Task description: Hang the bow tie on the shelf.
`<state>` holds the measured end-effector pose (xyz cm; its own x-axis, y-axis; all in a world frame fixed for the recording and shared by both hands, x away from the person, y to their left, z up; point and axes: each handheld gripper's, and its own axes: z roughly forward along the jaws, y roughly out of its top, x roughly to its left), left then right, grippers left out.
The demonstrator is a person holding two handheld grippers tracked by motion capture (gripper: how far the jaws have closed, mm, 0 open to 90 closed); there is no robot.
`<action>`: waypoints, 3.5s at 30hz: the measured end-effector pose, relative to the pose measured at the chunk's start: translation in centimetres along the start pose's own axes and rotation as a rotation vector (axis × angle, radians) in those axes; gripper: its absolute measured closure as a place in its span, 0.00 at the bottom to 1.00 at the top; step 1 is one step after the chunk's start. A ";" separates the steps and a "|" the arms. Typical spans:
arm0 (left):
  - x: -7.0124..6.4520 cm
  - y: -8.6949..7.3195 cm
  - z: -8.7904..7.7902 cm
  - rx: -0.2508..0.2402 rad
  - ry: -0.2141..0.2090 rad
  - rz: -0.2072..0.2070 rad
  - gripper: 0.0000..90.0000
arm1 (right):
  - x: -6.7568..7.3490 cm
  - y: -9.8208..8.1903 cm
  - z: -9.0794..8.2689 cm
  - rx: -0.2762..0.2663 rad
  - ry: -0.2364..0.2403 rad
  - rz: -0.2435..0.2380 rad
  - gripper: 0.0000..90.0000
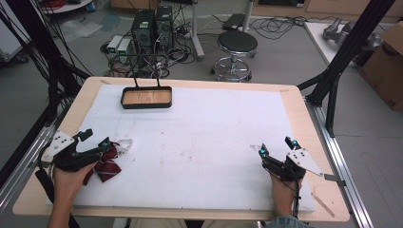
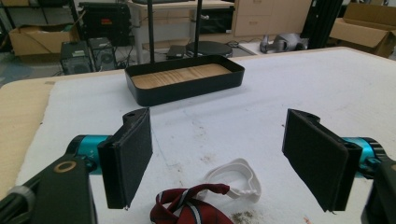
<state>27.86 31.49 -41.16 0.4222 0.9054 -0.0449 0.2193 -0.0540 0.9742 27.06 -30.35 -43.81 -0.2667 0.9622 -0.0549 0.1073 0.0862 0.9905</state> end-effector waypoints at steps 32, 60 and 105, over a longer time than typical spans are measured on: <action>1.2 -0.1 -1.3 0.049 0.008 0.013 0.28 | 0.1 0.0 0.2 0.007 0.007 -0.003 0.12; 3.5 -3.6 -0.8 0.464 -0.013 0.065 0.65 | 0.2 0.0 0.2 0.016 0.012 -0.003 0.12; 0.1 13.0 6.6 0.101 -0.204 0.117 0.84 | 0.0 -0.1 0.3 0.028 0.012 0.011 0.12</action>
<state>36.55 28.05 -29.98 0.6168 0.7870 0.0134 0.2409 -0.2049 0.9487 27.34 -30.28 -43.92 -0.2766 0.9601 -0.0422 0.1366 0.0827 0.9872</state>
